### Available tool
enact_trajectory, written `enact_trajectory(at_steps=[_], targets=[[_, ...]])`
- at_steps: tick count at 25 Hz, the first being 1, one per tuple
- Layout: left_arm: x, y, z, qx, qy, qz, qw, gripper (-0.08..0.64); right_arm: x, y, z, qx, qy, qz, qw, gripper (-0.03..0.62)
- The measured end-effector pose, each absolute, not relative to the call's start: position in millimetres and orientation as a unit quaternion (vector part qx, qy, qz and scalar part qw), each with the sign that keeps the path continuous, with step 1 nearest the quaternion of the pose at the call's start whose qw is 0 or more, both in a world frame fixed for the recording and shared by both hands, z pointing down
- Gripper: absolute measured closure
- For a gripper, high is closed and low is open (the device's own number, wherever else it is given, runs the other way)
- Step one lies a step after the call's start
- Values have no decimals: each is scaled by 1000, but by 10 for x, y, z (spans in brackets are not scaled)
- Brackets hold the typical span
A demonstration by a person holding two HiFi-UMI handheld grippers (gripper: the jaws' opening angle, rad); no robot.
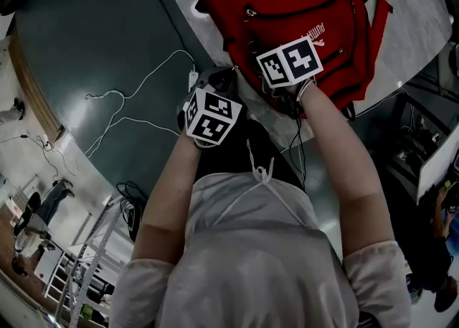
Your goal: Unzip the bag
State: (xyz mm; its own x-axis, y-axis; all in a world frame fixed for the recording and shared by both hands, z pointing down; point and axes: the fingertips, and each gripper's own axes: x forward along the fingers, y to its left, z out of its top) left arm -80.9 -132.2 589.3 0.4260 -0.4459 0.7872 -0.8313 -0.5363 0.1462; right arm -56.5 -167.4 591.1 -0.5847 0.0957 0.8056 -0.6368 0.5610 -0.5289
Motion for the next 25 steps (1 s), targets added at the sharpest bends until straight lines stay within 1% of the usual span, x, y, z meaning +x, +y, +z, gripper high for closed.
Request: enact_trajectory(at_steps=[13, 19, 25], targets=[[-542, -1023, 5902, 789, -423, 351, 274, 537, -590, -1683, 5907, 168, -786, 423, 418, 569], [-339, -821, 5924, 793, -409, 355, 278, 538, -574, -1664, 5915, 171, -789, 418, 415, 569], [-172, -691, 5906, 790, -411, 334, 308, 538, -615, -1685, 5905, 169, -795, 414, 409, 569]])
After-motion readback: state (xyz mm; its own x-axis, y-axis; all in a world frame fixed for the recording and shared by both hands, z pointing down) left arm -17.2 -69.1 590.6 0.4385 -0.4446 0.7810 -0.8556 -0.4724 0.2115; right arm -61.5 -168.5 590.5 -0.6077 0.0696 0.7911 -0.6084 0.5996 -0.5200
